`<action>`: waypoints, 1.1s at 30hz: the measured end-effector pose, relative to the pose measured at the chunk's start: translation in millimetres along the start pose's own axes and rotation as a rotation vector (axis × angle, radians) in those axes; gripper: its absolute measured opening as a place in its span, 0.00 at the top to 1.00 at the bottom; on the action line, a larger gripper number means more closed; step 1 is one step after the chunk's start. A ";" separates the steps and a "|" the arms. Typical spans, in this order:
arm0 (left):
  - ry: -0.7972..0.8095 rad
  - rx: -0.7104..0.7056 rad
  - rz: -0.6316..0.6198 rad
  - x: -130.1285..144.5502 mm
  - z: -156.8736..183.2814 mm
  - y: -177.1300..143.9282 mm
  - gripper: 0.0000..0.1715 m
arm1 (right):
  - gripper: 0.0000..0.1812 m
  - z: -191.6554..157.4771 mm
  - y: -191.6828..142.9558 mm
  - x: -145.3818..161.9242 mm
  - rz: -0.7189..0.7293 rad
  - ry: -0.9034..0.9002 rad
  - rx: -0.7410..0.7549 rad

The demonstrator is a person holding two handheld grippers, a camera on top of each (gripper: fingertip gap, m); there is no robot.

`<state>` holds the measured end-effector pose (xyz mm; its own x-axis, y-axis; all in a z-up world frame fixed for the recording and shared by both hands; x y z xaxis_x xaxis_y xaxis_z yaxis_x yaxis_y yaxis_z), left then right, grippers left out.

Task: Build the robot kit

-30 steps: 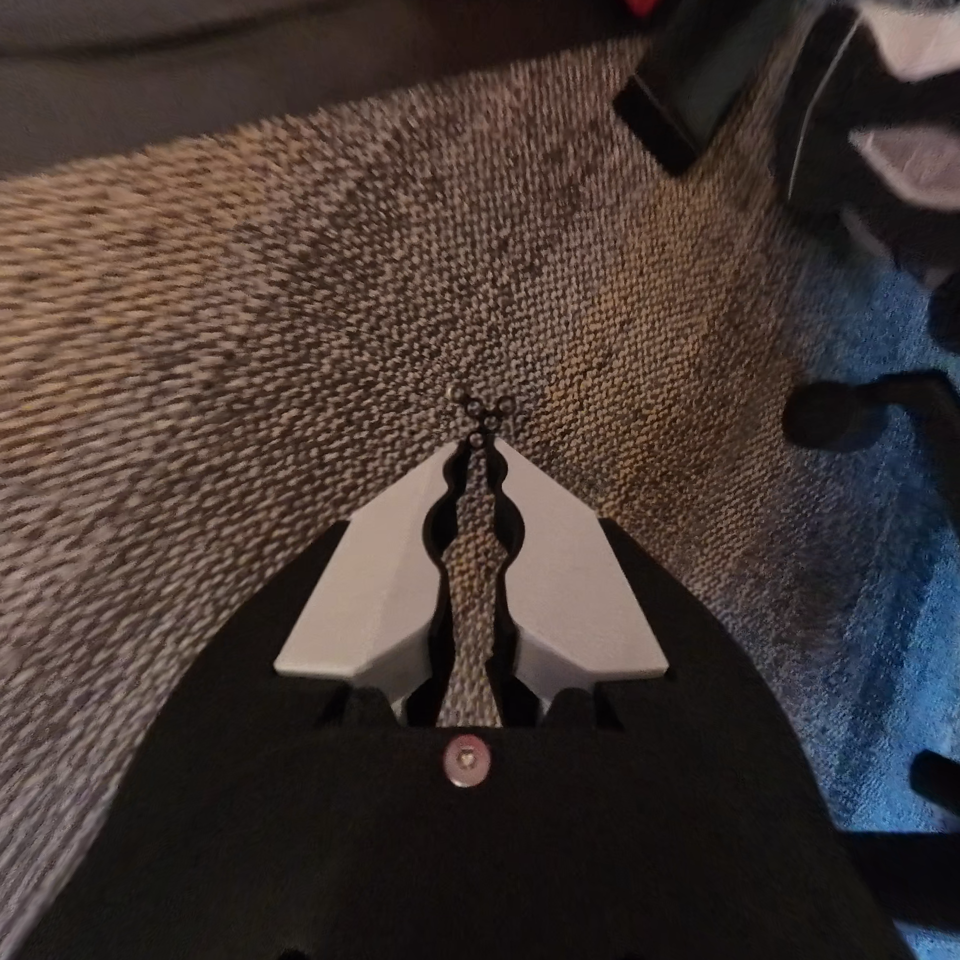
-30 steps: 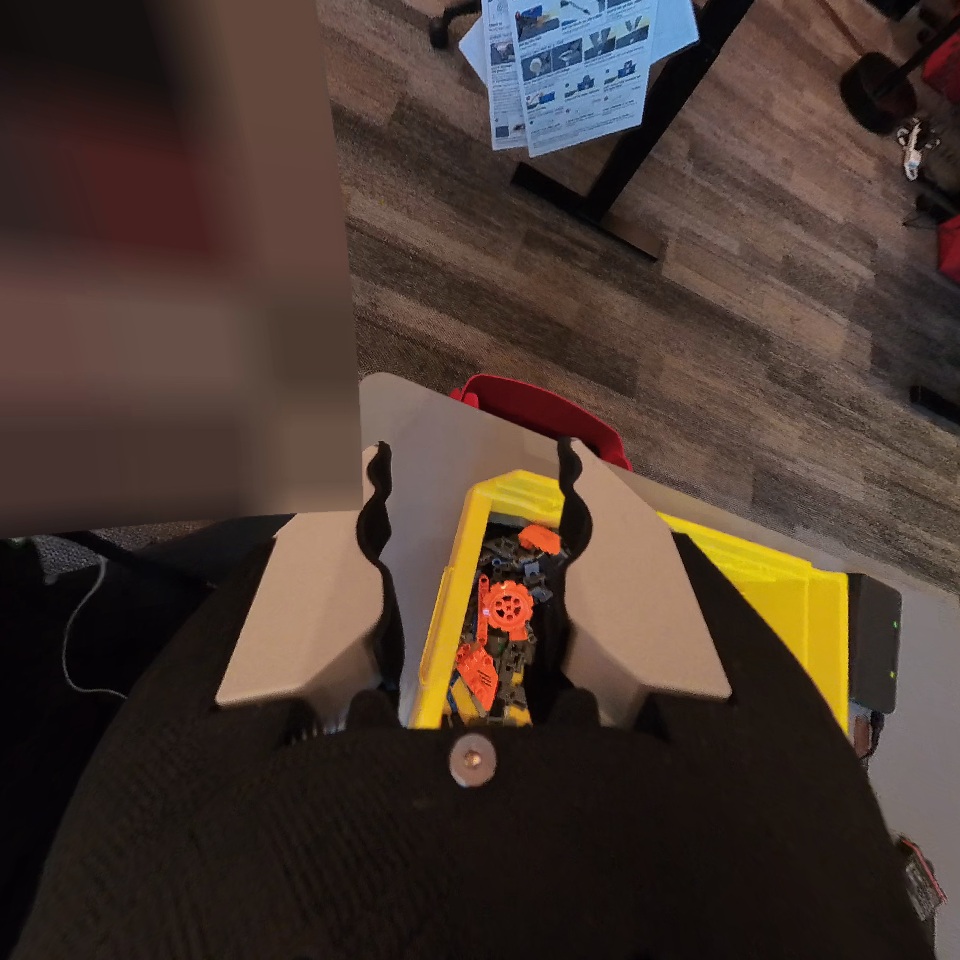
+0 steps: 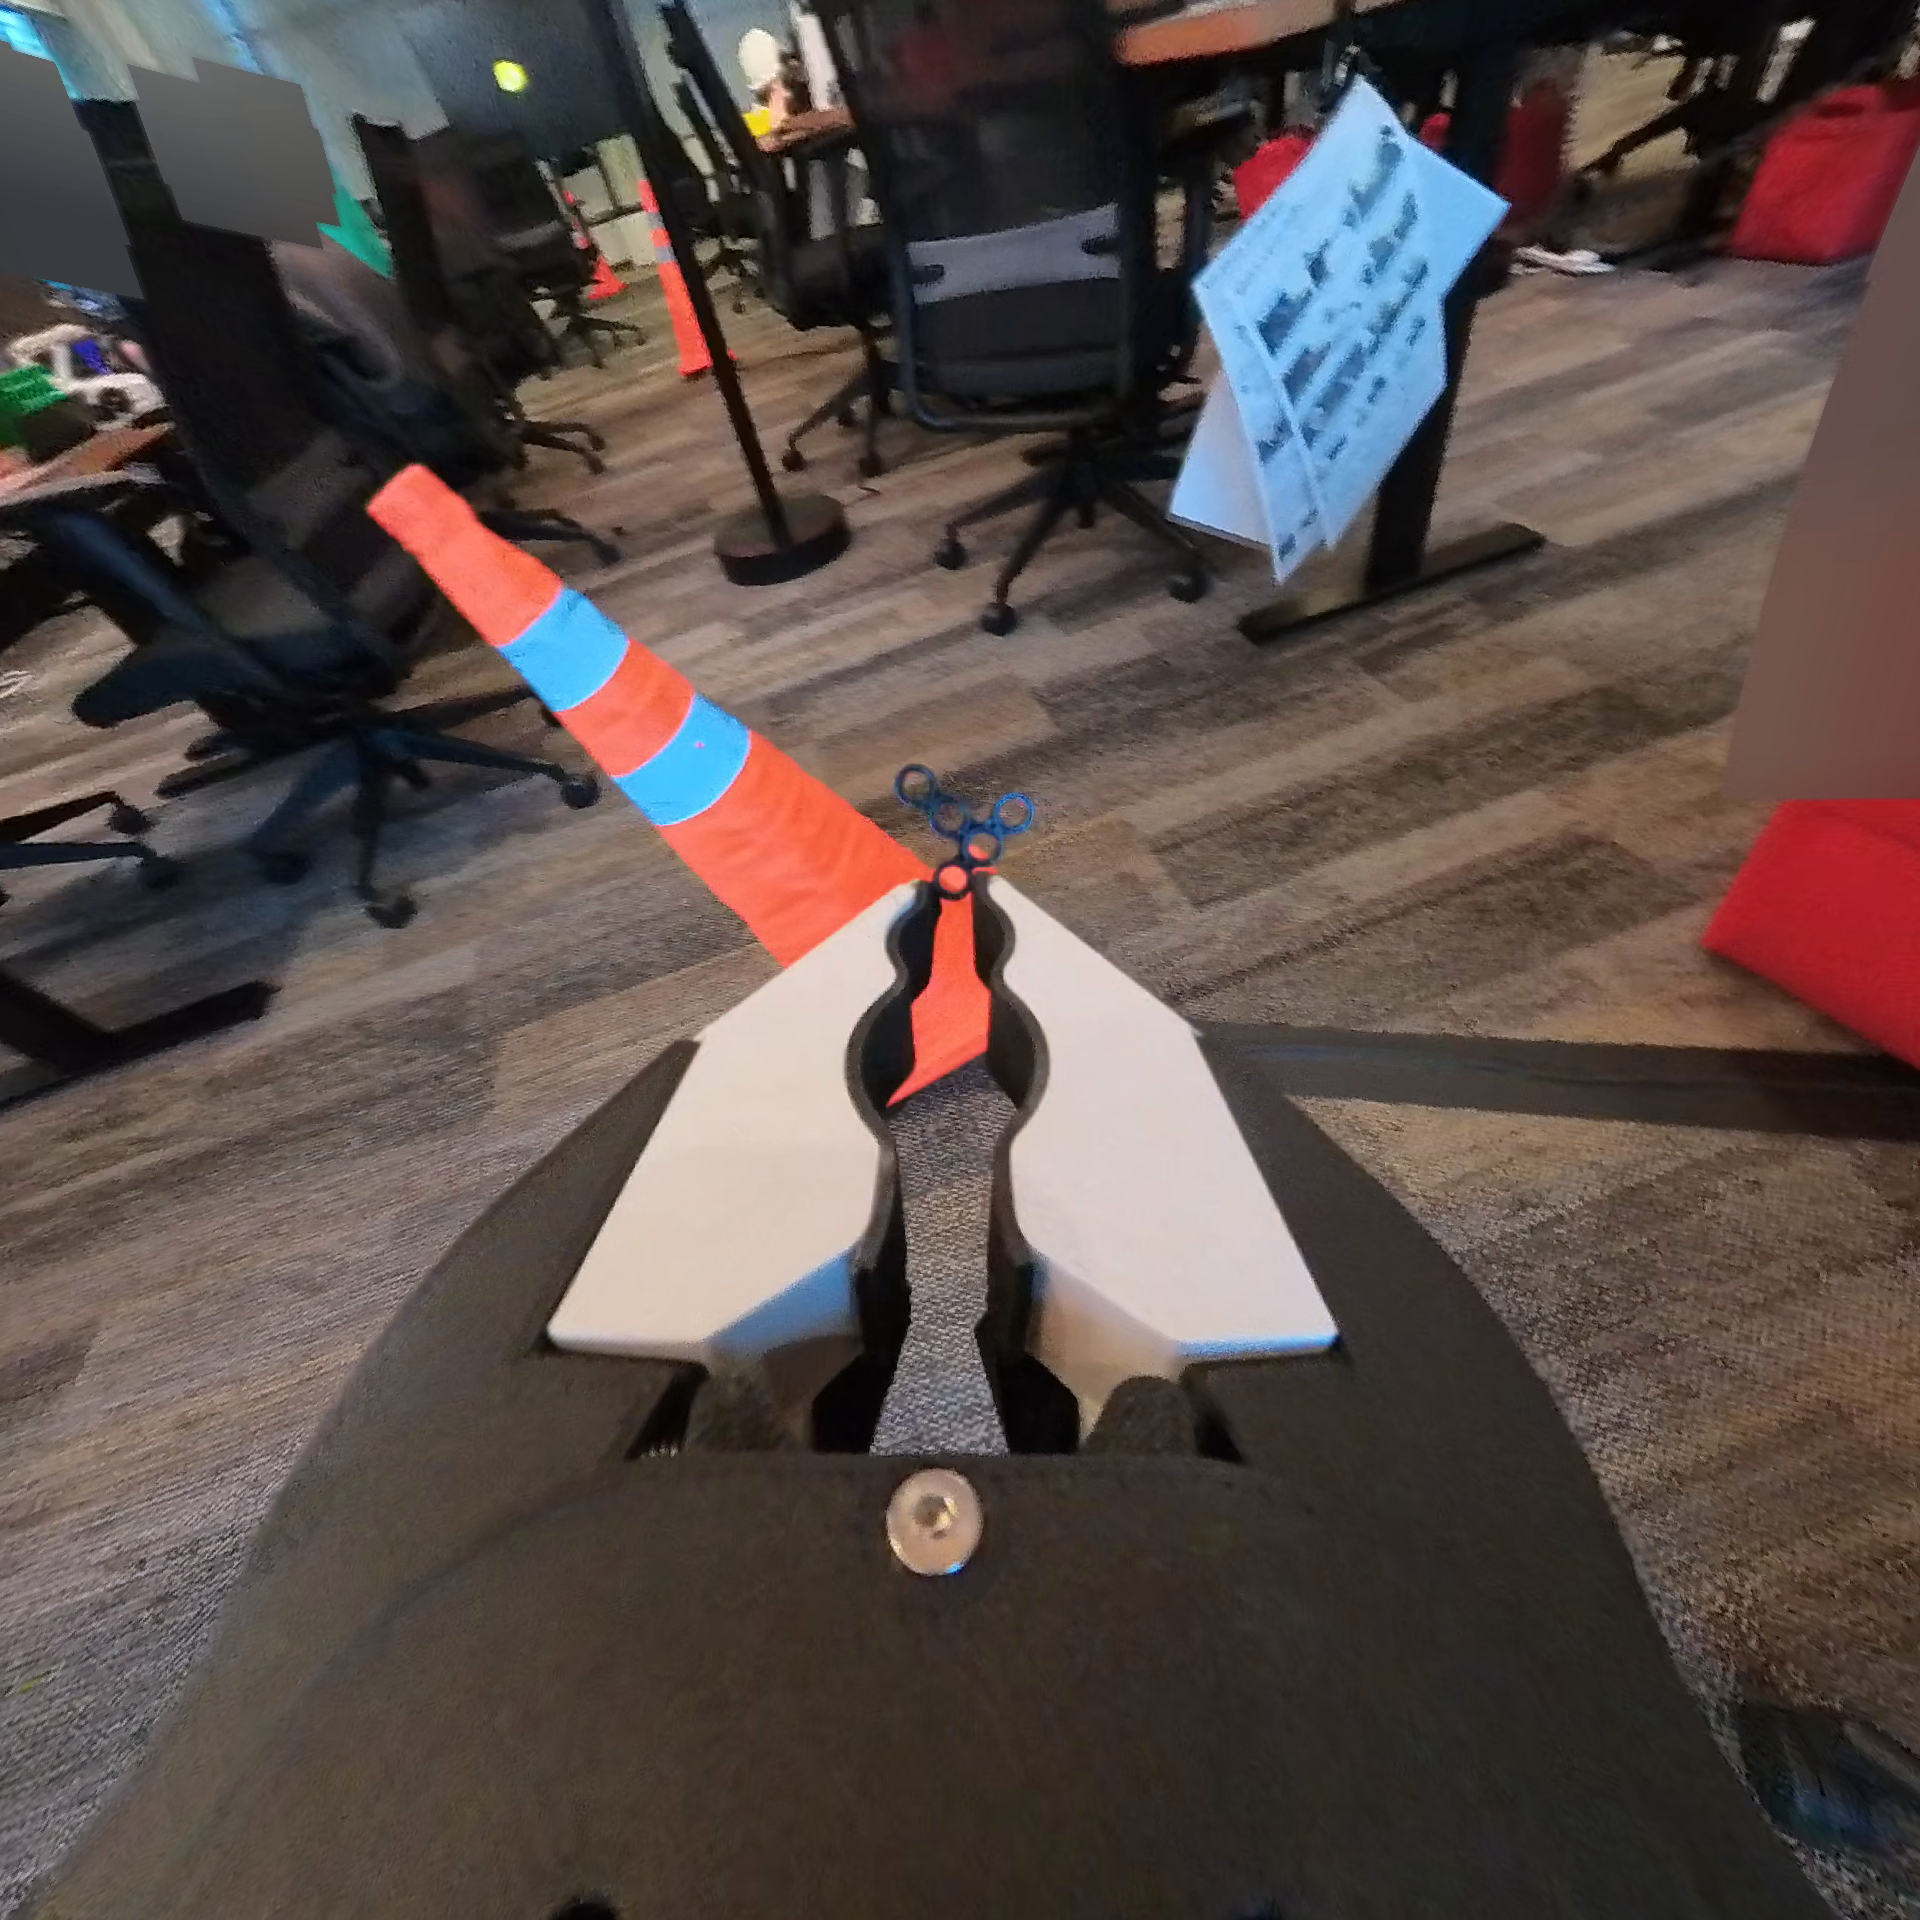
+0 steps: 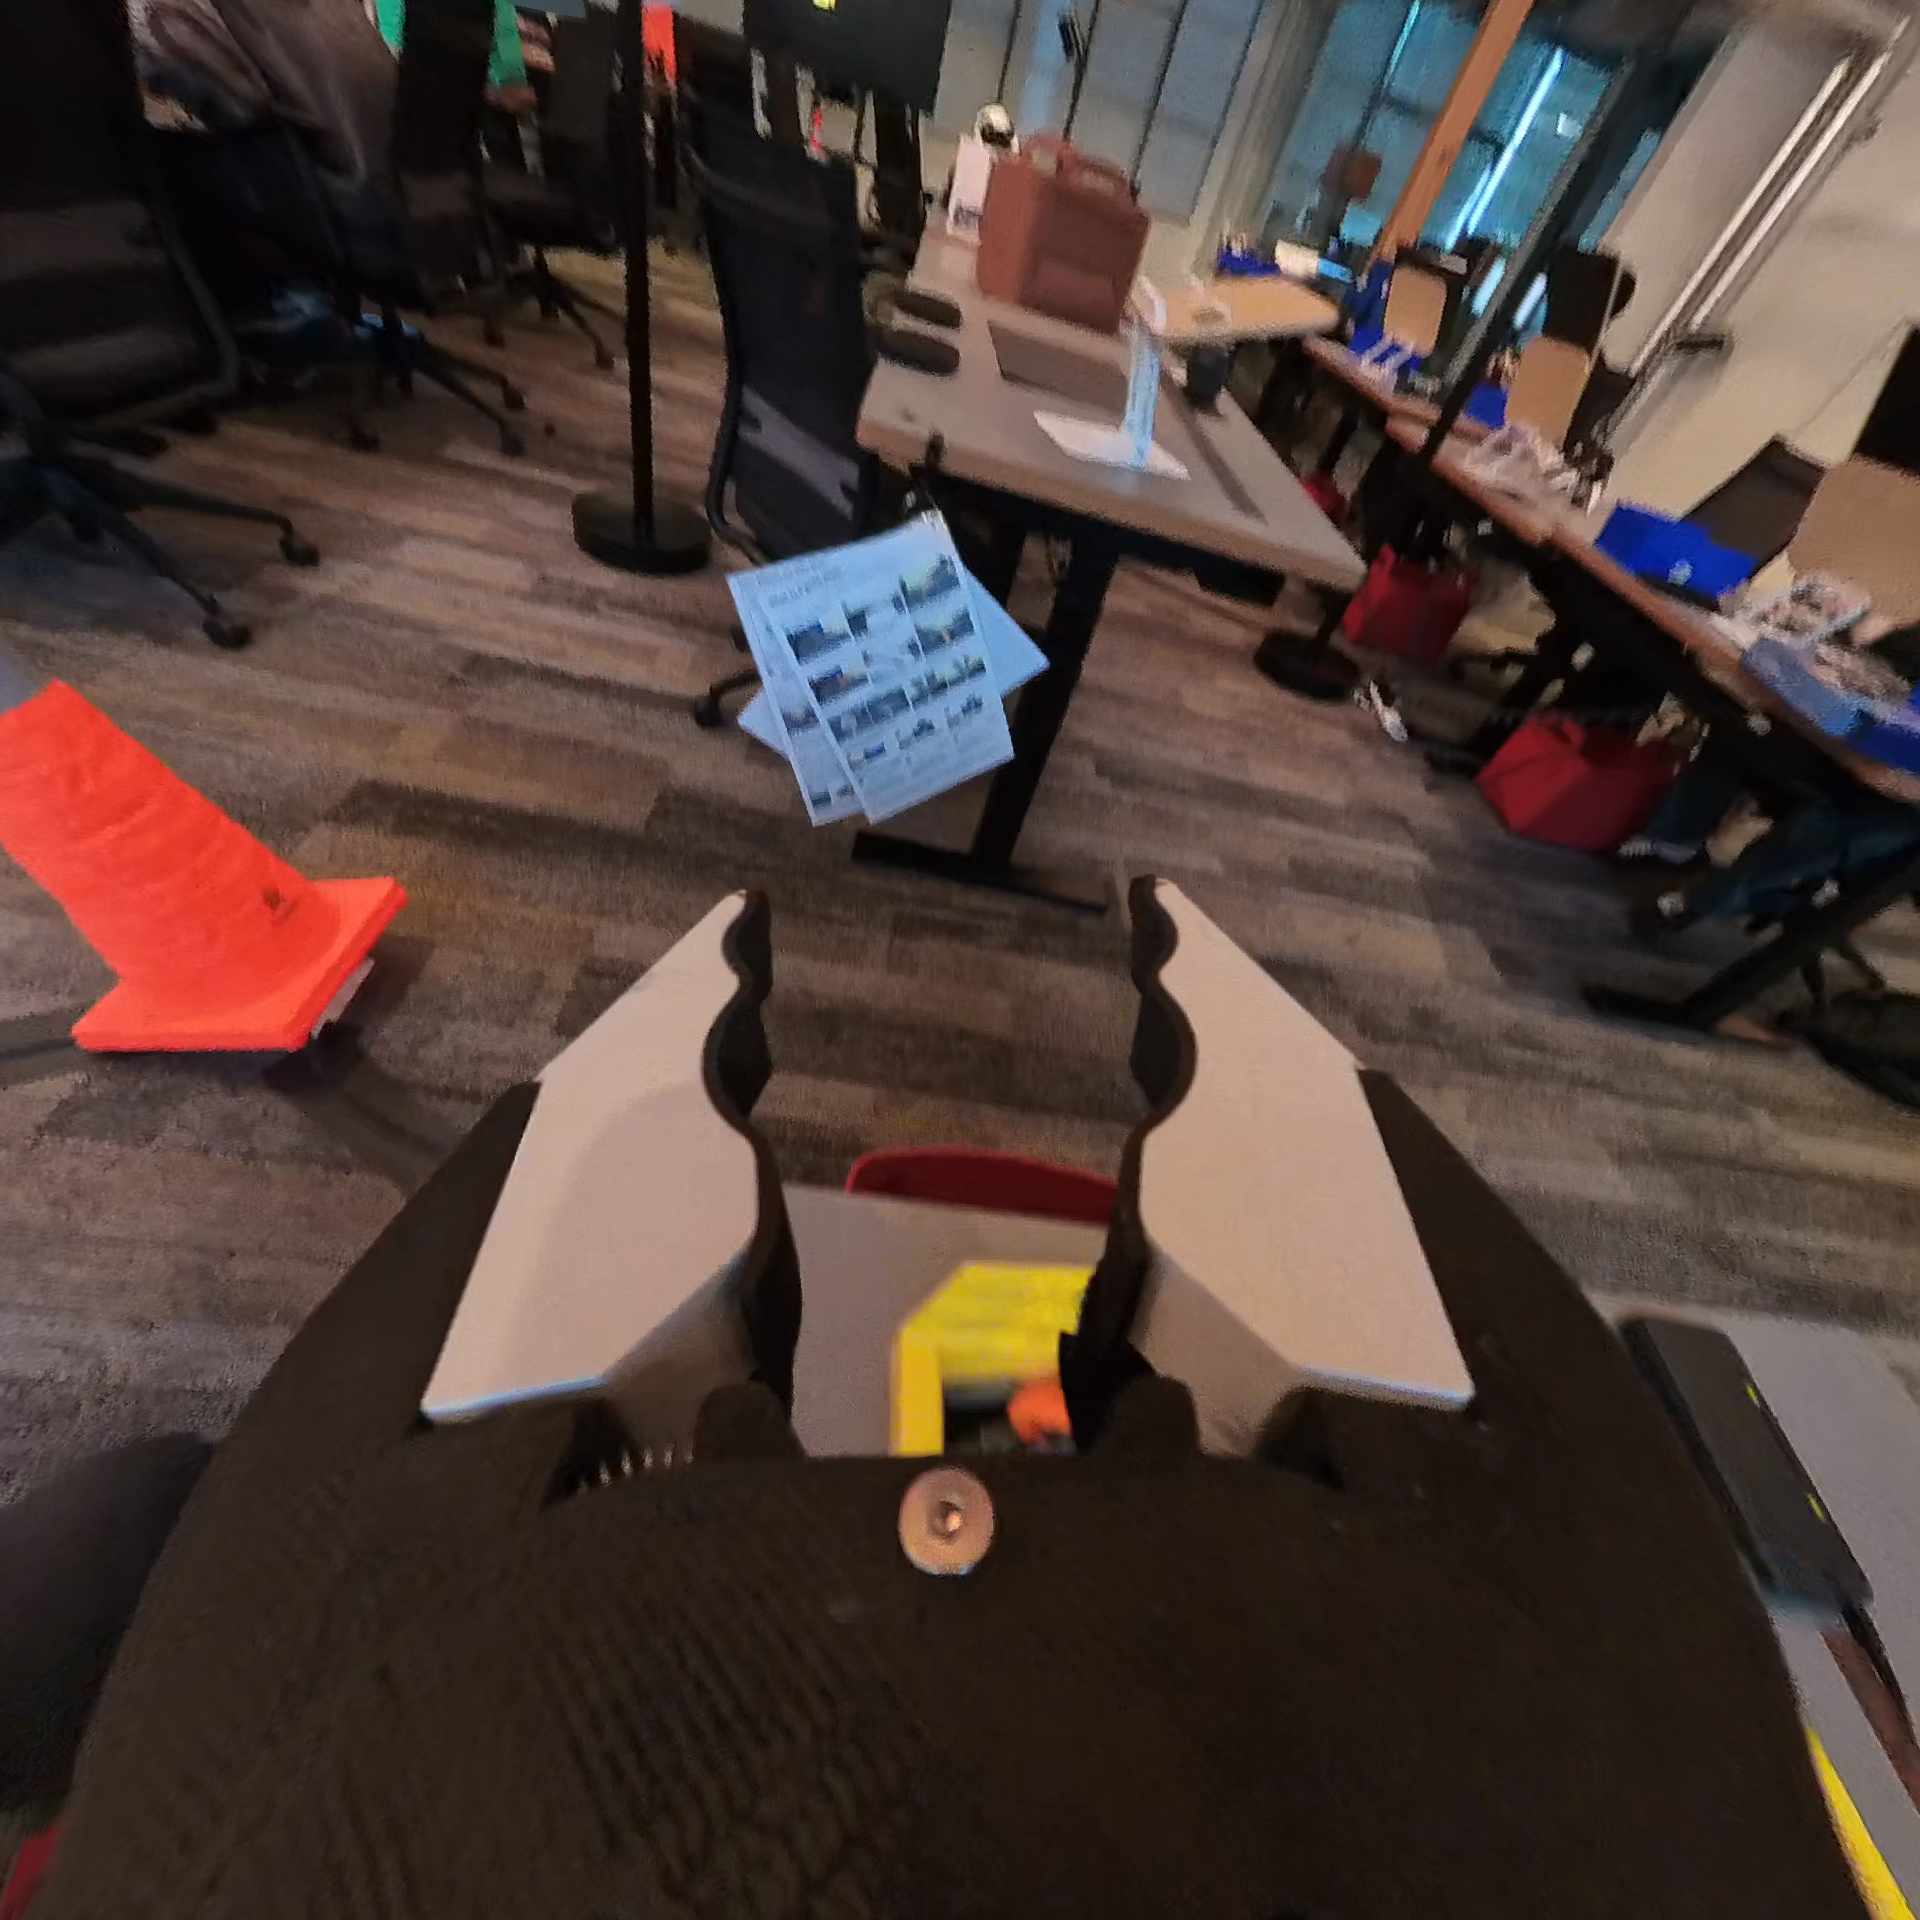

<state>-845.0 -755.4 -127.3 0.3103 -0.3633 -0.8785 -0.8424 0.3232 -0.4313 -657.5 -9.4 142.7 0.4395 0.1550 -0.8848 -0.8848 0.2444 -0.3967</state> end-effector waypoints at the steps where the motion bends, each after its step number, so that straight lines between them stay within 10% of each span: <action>1: -0.014 -0.011 0.004 -1.4 -9.5 -4.3 0.98 | 0.62 -10.5 8.8 -10.4 0.029 -0.012 -0.001; 10: -0.058 0.045 0.044 -12.2 -8.7 -0.9 0.98 | 0.66 -79.5 76.3 -29.3 0.087 -0.128 -0.070; 17: 0.112 0.228 0.144 -83.2 66.2 40.5 0.98 | 0.69 -42.1 45.3 11.9 -0.016 -0.120 -0.071; 22: 0.253 0.650 0.258 -184.9 223.2 78.8 0.98 | 0.68 30.4 -39.7 76.0 -0.154 -0.070 0.089; 27: 0.432 1.104 0.395 -298.5 443.3 41.3 0.98 | 0.69 78.2 -146.3 160.6 -0.196 -0.032 0.294; 33: 0.680 1.327 0.241 -341.0 654.7 -9.3 0.98 | 0.68 108.6 -244.7 242.9 -0.206 0.149 0.332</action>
<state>-654.5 -62.4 41.6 -0.3437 -0.3913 -0.8537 0.2705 0.8293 -0.4890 -317.4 72.4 51.5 0.5532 -0.0634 -0.8307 -0.6723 0.5549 -0.4900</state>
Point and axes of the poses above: each gripper's, where its closed fingertips meet, y out along the fingers, x out of its underside, z = x × y across the jaws, the point moved 7 cm from there along -y, back along the fingers, and after that the axes turned 11 degrees about -z, right-handed, at the moved point
